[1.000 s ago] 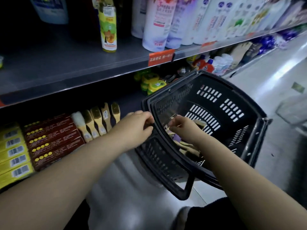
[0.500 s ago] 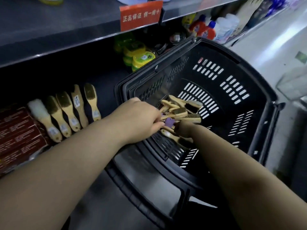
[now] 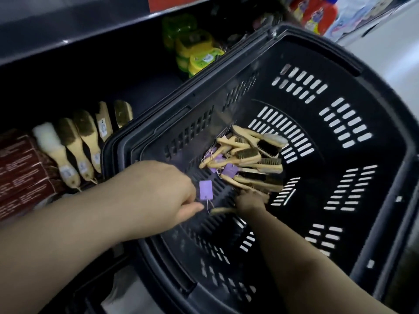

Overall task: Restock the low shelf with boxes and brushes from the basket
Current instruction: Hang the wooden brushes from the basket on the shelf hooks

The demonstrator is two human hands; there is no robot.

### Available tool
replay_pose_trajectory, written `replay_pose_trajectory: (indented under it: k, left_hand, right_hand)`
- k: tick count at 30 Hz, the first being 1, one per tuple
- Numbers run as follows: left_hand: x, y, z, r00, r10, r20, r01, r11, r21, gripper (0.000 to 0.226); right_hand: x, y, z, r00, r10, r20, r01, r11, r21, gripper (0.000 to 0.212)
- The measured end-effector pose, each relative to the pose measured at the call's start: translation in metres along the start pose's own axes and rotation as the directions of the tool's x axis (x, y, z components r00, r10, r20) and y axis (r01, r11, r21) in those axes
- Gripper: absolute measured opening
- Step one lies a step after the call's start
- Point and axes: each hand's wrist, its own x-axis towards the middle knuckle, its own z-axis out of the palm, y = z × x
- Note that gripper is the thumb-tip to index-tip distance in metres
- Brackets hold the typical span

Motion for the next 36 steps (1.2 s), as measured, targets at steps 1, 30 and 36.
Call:
replay_pose_trajectory:
  k: [1, 30, 36]
  left_hand:
    - [-0.001, 0.003, 0.000, 1.000, -0.005, 0.019, 0.005, 1.000, -0.023, 0.049]
    - [0.018, -0.011, -0.002, 0.937, -0.346, 0.044, 0.206, 0.448, -0.870, 0.024]
    - [0.020, -0.012, -0.002, 0.932, -0.362, 0.025, 0.215, 0.495, -0.842, 0.013]
  right_hand:
    - [-0.001, -0.002, 0.001, 0.998, -0.059, -0.005, 0.060, 0.997, 0.040, 0.036]
    - [0.001, -0.015, 0.024, 0.956, 0.269, -0.119, -0.209, 0.906, 0.367, 0.039]
    - [-0.002, 0.008, 0.001, 0.998, -0.003, -0.056, 0.003, 1.000, -0.003, 0.041]
